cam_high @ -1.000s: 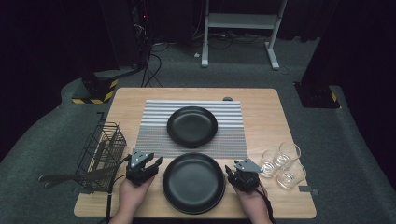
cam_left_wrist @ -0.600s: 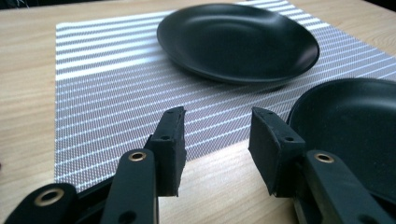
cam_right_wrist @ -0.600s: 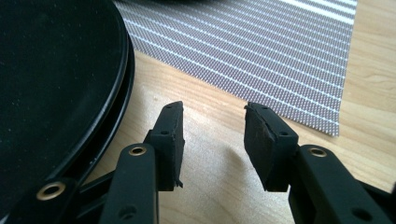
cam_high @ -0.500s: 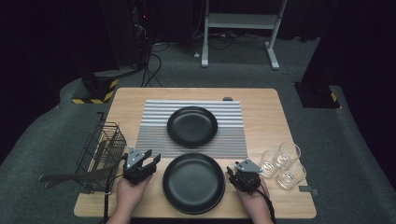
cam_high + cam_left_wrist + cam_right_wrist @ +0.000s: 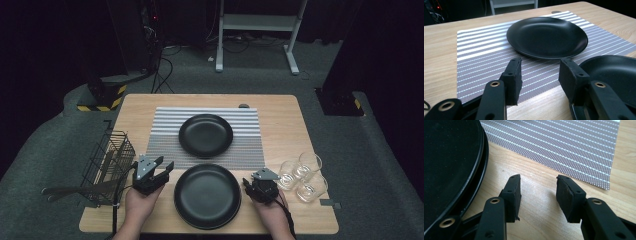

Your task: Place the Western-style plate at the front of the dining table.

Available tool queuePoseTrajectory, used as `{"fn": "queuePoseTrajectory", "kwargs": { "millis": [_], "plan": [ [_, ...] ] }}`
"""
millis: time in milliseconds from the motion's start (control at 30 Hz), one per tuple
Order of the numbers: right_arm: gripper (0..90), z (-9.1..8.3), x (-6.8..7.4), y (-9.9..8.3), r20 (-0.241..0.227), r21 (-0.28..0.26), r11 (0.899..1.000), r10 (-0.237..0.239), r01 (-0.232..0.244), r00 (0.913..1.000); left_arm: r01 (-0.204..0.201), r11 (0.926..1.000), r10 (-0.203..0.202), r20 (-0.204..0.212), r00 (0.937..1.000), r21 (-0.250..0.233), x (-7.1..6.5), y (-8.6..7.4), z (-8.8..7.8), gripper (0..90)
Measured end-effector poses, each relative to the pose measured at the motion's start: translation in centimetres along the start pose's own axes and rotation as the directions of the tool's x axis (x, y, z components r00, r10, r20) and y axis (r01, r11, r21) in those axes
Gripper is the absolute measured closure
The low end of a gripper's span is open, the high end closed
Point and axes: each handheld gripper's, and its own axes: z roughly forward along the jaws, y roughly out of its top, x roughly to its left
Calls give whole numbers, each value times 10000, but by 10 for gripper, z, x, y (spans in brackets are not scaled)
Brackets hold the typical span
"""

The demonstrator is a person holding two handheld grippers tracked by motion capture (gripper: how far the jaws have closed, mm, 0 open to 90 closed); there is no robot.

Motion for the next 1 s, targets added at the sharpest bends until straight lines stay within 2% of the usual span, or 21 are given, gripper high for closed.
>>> {"fn": "queuePoseTrajectory", "kwargs": {
  "millis": [100, 200, 367, 500, 1000],
  "plan": [
    [546, 0, -1, 0, -49, 45, 10000, 72, -72, 10000, 25, 10000, -25, 13, 10000, -90, 1, 3, -1, 524],
    [537, 1, -3, 0, -176, 77, 9993, 359, -358, 9992, -9, 9998, 10, 44, 10000, -222, 0, 5, -3, 517],
    [518, 1, -3, 0, -182, 90, 9993, 375, -374, 9991, 12, 9995, -10, 72, 10000, -317, 0, 7, -6, 505],
    [482, 1, -2, 0, -212, 125, 9994, 323, -320, 9993, -132, 9987, 135, 56, 9999, -500, -2, 11, -10, 496],
    [477, 1, -2, 0, -207, 128, 9993, 341, -339, 9992, -207, 9969, 220, 157, 9996, -762, -4, 21, -16, 468]
  ]
}}
